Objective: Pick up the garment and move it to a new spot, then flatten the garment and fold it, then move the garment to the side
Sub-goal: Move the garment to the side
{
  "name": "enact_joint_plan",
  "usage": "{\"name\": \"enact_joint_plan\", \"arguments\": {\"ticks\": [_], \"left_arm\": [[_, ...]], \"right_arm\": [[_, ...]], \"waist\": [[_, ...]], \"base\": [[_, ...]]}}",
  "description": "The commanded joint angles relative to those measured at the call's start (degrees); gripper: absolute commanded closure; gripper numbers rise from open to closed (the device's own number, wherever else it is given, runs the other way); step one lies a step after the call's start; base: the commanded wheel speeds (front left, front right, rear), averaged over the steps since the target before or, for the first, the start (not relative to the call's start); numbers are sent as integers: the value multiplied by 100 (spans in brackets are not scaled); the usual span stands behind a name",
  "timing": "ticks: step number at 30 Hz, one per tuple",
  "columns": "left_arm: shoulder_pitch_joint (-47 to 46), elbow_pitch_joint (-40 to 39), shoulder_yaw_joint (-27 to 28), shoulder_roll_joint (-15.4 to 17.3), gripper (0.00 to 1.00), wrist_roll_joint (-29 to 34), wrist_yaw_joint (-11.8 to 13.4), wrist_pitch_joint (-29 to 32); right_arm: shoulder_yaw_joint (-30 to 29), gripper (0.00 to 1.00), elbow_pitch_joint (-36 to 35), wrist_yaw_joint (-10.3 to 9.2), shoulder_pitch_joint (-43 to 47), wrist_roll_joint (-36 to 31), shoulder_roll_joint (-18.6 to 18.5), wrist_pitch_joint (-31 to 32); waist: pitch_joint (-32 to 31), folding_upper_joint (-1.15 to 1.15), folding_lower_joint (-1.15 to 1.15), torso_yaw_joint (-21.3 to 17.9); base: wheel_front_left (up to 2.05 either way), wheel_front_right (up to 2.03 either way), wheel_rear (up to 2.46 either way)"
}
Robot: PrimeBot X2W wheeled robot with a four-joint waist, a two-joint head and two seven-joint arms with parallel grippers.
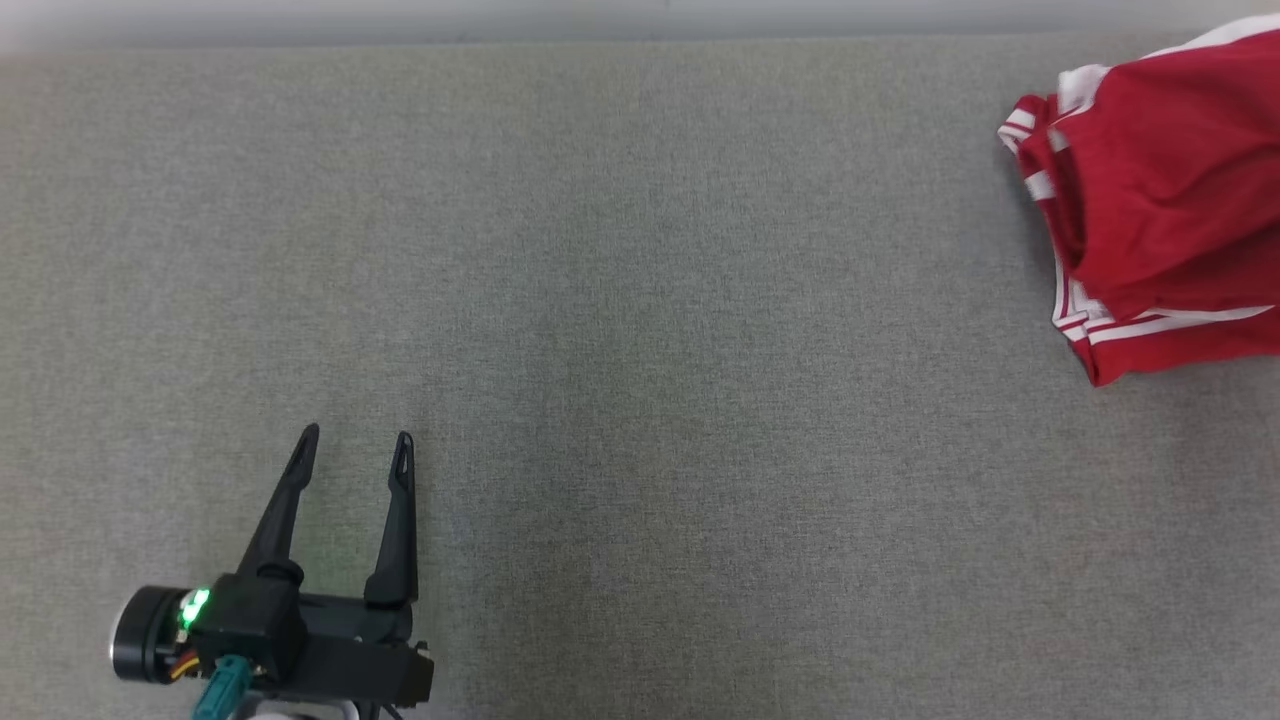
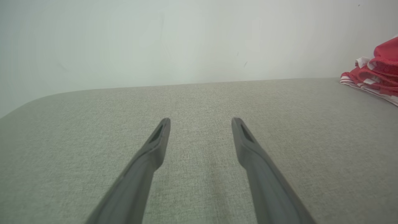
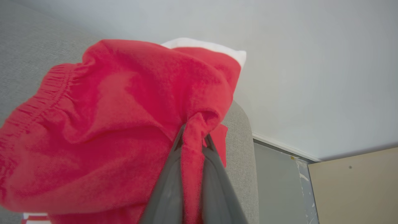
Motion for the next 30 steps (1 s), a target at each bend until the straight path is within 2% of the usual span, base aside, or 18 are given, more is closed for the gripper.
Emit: {"name": "enact_joint_plan", "arguments": {"ticks": [1, 11, 12, 13, 14, 21, 28, 30], "left_arm": [[-118, -38, -12, 30, 0, 9, -36, -13], [-146, -90, 14, 67, 0, 43, -25, -13], [-144, -82, 12, 63, 0, 46, -26, -13], [-147, -76, 19, 63, 0, 49, -26, -13], [-154, -70, 25, 63, 0, 50, -26, -13], [-50, 35, 122, 44, 0, 38, -27, -13], [348, 154, 309, 5, 0, -31, -27, -13], [583, 213, 393, -5, 0, -59, -27, -13]], "right_arm": [[8, 100, 50, 4, -79, 40, -46, -25], [163, 100, 740, 4, -278, -80, 119, -343], [181, 67, 816, 4, -301, -112, 138, -405], [203, 51, 875, 4, -322, -146, 159, -456], [231, 0, 941, 4, -357, -204, 177, -526], [269, 0, 1318, 4, -499, -435, 328, -803], [24, 0, 1402, 4, -304, -355, 709, -1478], [-184, 0, 1314, 4, -97, -259, 952, -1618]], "waist": [[118, -1, -1, -28], [286, -1, -1, 42], [289, -1, -1, 53], [292, -1, -1, 62], [296, -1, -1, 71], [71, -1, -1, 49], [-645, -1, -1, -35], [-969, -1, -1, -47]], "base": [[0, 0, 0], [0, 0, 0], [0, 0, 0], [0, 0, 0], [0, 0, 0], [0, 0, 0], [0, 0, 0], [0, 0, 0]]}}
